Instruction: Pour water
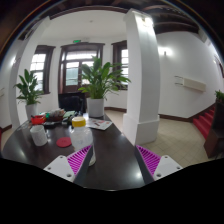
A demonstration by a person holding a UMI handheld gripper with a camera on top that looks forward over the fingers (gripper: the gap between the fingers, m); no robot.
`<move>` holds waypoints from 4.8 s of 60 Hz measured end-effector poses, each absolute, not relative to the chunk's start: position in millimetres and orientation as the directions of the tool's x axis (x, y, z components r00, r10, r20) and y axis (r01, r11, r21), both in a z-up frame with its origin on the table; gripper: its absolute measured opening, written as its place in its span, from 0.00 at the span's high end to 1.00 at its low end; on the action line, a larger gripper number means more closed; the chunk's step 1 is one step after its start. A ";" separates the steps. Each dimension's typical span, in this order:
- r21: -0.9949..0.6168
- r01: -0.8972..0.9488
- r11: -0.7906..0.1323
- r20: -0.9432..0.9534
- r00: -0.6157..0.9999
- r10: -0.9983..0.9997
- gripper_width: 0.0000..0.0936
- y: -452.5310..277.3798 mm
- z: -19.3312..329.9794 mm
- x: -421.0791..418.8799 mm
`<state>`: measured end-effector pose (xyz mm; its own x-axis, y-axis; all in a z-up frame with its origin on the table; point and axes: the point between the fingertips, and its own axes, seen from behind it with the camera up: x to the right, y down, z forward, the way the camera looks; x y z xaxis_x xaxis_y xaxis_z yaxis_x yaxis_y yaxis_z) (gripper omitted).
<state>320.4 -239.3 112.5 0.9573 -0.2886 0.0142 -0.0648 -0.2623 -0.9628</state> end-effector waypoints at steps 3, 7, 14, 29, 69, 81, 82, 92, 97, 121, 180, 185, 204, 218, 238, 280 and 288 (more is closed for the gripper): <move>-0.961 -0.038 -0.275 0.037 0.964 -0.262 0.09 -240.3 109.2 314.8; -0.962 -0.007 -0.273 0.058 0.972 -0.228 0.09 -241.6 102.0 306.4; -0.964 0.014 -0.265 0.058 0.986 -0.159 0.08 -231.0 84.8 280.5; -0.979 0.019 -0.201 0.039 0.994 -0.100 0.08 -170.3 92.0 253.8; -0.977 0.005 -0.212 0.026 0.995 -0.098 0.56 -104.4 75.0 240.8; -0.965 0.096 -0.243 0.116 0.991 -0.066 0.56 -102.4 73.9 230.0; -0.963 0.113 -0.246 0.131 0.990 -0.058 0.56 -101.3 75.2 227.5; -0.871 0.434 -0.232 0.431 0.900 0.064 0.56 -69.5 100.7 181.1; -0.752 0.629 -0.198 0.618 0.777 0.120 0.56 -48.2 110.4 149.9; 0.049 0.999 -0.020 0.991 -0.046 0.128 0.54 23.3 138.1 62.4; -0.825 0.545 -0.150 0.507 0.831 0.229 0.54 20.2 151.6 102.1; -0.927 0.326 -0.188 0.277 0.929 0.245 0.54 17.7 148.0 108.6; -0.971 0.036 -0.235 -0.028 0.965 0.261 0.54 31.3 102.0 117.0; -0.972 0.062 -0.225 -0.001 0.963 0.270 0.54 34.2 69.8 114.5; -0.967 0.031 -0.255 -0.029 0.973 0.230 0.34 25.2 70.3 115.0; -0.983 -0.007 -0.181 -0.012 1.000 0.025 0.09 -158.4 148.4 110.3; -0.988 0.022 -0.151 0.023 1.000 -0.007 0.09 -165.3 163.9 115.1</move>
<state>115.1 -165.3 163.9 0.9997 -0.0071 0.0232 0.0218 -0.1514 -0.9882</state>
